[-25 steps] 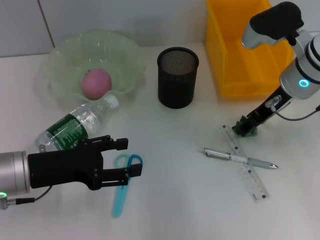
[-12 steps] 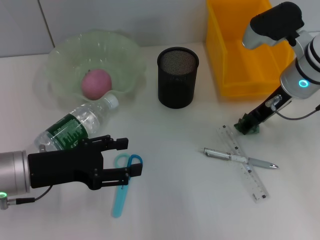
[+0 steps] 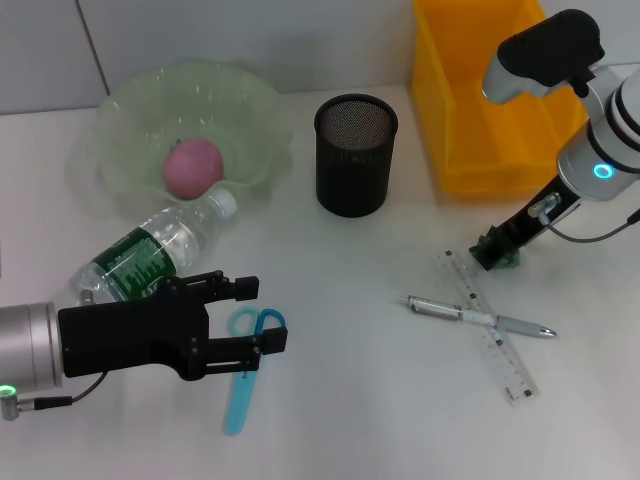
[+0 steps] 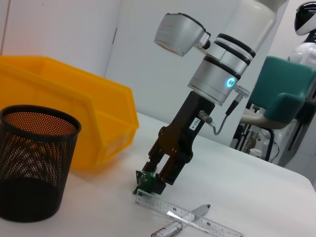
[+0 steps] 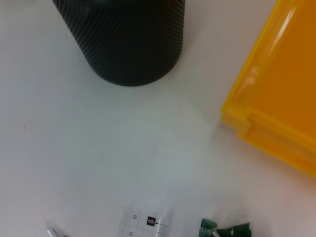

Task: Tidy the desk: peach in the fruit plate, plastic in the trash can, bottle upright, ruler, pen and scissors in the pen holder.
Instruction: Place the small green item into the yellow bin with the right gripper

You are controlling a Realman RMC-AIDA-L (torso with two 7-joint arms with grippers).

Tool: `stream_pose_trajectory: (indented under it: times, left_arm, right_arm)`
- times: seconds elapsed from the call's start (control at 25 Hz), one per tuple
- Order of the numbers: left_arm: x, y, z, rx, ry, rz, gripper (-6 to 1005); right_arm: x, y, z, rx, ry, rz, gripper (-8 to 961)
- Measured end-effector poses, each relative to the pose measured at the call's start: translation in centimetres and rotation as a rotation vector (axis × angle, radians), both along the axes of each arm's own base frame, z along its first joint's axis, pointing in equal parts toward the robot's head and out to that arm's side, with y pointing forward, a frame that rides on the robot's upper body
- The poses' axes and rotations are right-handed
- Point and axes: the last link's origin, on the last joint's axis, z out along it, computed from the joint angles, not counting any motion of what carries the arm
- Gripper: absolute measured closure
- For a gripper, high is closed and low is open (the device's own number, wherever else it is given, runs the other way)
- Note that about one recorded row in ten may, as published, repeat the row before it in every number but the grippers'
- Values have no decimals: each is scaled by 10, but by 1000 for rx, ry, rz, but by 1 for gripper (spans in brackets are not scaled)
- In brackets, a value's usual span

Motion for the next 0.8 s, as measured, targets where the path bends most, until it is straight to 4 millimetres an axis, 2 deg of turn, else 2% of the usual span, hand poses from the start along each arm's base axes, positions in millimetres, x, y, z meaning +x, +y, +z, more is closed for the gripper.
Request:
stream_pose_trajectory:
  times: [0.44,0.8]
  left_arm:
    - [0,0,-1,-2,-2,1,247]
    - [0,-1,-1,-2,-3,4,249]
  right_arm:
    - [-1,2,-3,-7,-8,18,317]
    - [-1,2,-6,-8,-7,23,421]
